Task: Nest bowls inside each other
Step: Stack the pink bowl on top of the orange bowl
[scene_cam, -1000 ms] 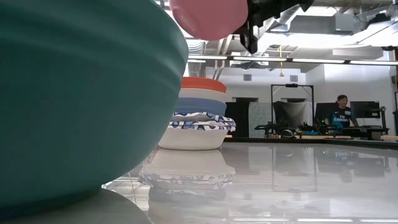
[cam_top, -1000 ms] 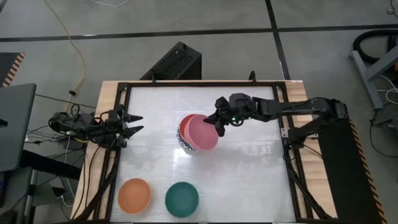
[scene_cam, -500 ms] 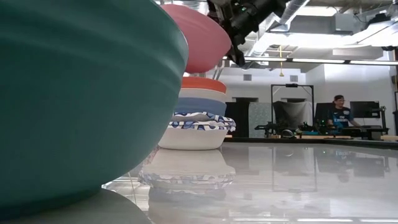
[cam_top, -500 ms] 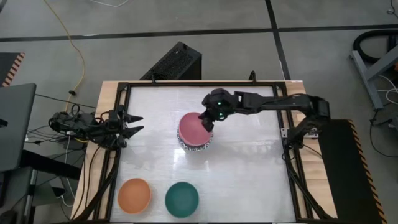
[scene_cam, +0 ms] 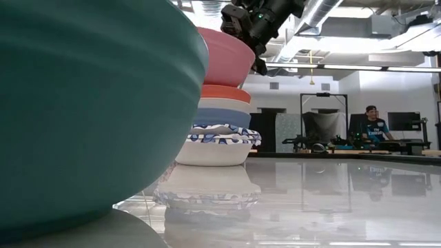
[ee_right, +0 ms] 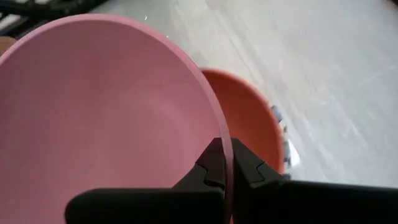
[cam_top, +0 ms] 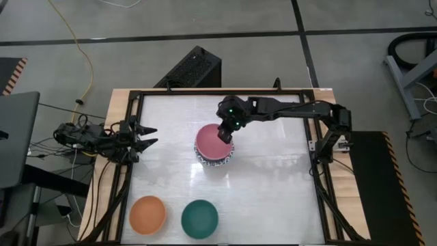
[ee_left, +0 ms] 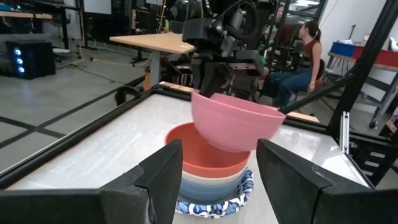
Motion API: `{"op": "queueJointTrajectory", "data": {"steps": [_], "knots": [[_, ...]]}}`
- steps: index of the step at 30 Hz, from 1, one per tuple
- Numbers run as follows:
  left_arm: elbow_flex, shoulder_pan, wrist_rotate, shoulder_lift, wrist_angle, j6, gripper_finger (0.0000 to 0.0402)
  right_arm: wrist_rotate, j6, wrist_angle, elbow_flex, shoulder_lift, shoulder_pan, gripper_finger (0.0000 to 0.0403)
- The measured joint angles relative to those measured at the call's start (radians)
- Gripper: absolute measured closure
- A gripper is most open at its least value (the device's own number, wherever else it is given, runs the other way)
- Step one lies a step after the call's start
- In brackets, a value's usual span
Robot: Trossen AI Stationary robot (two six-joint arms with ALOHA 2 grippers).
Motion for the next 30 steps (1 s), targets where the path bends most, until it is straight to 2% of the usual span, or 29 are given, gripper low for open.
{"op": "queueJointTrajectory", "data": {"steps": [11,17,30], "knots": [[0.000,0.000,0.000,0.000,-0.001,-0.030,0.0207,-0.003,-0.003,0.005,0.000,0.018,-0.051,0.0390],[0.000,0.000,-0.001,0.000,-0.001,-0.030,0.0207,-0.034,-0.001,-0.010,0.000,0.051,-0.060,0.0390],[0.000,0.000,-0.002,0.000,-0.005,-0.041,0.0207,-0.028,-0.016,-0.049,0.000,0.047,-0.063,0.0388]]}}
